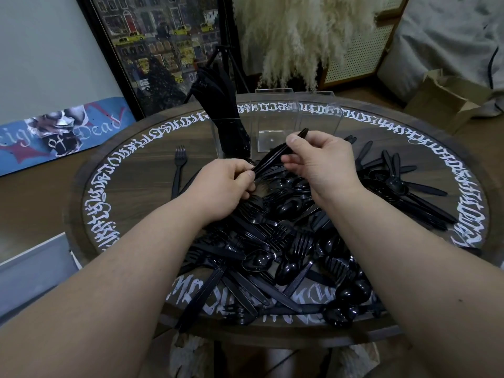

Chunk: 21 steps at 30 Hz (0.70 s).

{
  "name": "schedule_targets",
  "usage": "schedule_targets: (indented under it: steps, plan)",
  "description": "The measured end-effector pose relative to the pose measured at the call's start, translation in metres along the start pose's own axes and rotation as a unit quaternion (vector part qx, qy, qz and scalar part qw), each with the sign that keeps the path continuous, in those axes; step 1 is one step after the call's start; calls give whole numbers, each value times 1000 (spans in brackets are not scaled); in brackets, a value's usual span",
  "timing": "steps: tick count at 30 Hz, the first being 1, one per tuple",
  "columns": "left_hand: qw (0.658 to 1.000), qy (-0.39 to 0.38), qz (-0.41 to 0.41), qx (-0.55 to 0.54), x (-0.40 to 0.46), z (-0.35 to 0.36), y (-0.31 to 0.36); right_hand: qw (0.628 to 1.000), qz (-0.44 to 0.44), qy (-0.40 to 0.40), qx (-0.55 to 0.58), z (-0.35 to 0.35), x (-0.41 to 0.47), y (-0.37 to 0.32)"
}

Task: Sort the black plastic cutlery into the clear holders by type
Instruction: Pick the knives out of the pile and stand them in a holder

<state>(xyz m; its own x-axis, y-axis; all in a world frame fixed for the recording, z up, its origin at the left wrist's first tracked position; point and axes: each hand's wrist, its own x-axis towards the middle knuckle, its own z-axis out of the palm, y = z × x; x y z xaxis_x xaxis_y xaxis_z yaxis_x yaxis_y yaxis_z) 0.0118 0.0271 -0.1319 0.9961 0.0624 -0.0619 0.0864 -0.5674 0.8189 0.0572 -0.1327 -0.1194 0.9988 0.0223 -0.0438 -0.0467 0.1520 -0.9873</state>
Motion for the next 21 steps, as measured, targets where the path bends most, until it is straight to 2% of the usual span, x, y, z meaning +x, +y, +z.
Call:
schedule_targets:
  steps: [4,8,10,13,15,21]
  plan:
    - [999,10,-16,-39,0,-1,1,999,12,11,39,3,0,0]
    - [991,33,-45,-124,-2,0,4,998,18,6,53,4,0,-1]
    - [990,50,-44,-123,-1,-1,6,998,21,5,60,4,0,-1]
    - [990,29,-40,-130,-2,0,8,998,15,-14,56,4,-1,-1]
    - [993,12,-35,-108,-1,1,8,998,10,-32,48,5,-1,-1]
    - [997,-46,14,54,-4,0,15,997,12,-44,55,8,-3,-2]
